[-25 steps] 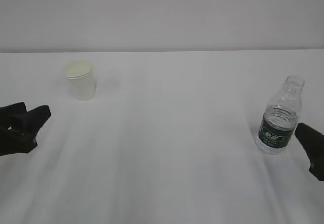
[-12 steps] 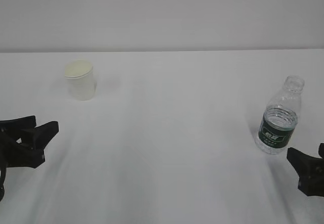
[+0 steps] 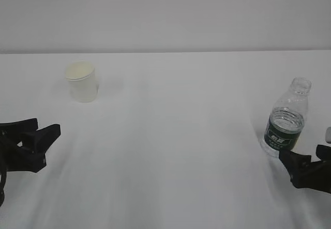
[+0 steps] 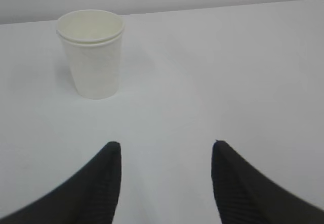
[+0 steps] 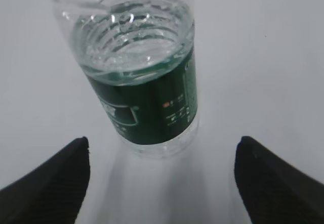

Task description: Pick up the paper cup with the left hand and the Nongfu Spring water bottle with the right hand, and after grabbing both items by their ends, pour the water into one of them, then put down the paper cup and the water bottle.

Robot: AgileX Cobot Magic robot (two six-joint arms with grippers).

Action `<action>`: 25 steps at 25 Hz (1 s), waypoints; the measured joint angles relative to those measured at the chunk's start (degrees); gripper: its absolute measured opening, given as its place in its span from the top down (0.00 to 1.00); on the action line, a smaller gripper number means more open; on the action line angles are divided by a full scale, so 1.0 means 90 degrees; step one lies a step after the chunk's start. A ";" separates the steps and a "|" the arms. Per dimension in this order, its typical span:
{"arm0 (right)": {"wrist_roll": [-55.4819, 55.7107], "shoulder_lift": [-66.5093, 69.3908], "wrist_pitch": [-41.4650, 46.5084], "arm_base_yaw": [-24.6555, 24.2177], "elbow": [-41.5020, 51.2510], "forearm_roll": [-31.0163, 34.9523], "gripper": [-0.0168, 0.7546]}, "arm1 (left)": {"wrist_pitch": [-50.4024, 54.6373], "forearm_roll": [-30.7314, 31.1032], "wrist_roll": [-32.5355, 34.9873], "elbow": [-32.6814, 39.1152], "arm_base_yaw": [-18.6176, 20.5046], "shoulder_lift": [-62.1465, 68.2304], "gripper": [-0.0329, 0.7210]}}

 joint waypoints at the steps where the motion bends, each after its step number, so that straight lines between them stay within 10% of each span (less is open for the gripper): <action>1: 0.0045 0.0049 0.0000 0.0000 -0.0032 0.0000 0.10 | 0.0000 0.0000 0.0000 0.0000 0.0000 0.0000 0.42; 25: 0.0621 0.0869 -0.0023 0.0000 -0.1188 -0.0375 0.10 | -0.0014 0.0000 0.0000 0.0000 0.0000 0.0000 0.42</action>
